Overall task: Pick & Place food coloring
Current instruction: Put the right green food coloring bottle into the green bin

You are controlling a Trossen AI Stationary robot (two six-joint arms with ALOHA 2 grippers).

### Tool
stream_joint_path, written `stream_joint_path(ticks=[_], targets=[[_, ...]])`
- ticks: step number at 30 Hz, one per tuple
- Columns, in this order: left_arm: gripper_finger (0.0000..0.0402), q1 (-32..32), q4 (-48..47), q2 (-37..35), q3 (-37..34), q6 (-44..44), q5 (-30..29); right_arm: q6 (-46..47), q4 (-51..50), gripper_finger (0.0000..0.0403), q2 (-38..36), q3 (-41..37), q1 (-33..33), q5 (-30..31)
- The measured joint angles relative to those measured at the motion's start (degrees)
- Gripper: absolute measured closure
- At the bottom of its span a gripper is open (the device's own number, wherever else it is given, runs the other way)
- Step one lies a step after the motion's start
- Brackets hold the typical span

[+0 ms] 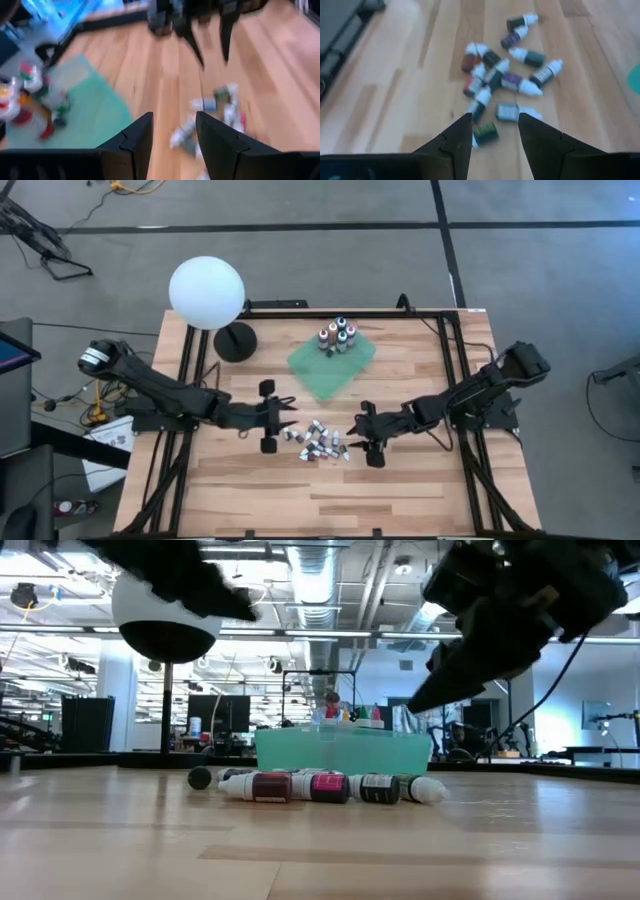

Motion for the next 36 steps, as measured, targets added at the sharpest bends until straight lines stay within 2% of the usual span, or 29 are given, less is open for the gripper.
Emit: stream_joint_path(ticks=[3,12,22,36], targets=[[0.0258,-1.9,5.6,-0.5,-3.6,0.2,-0.2,3.0,1.6,0.0251,2.2,0.0,2.2,4.1],[0.0258,-3.1,6.3,-1.2,-5.8,0.2,-1.9,9.1,1.7,0.0251,8.2,3.6,6.1,17.3],[0.0258,-3.3,7.8,-1.2,-5.9,0.3,-2.0,14.6,1.7,0.0251,12.3,4.9,6.7,18.0],[0.0258,-3.3,8.0,-1.1,-5.9,0.2,-2.0,16.0,2.4,0.0251,14.2,4.8,7.7,17.9]])
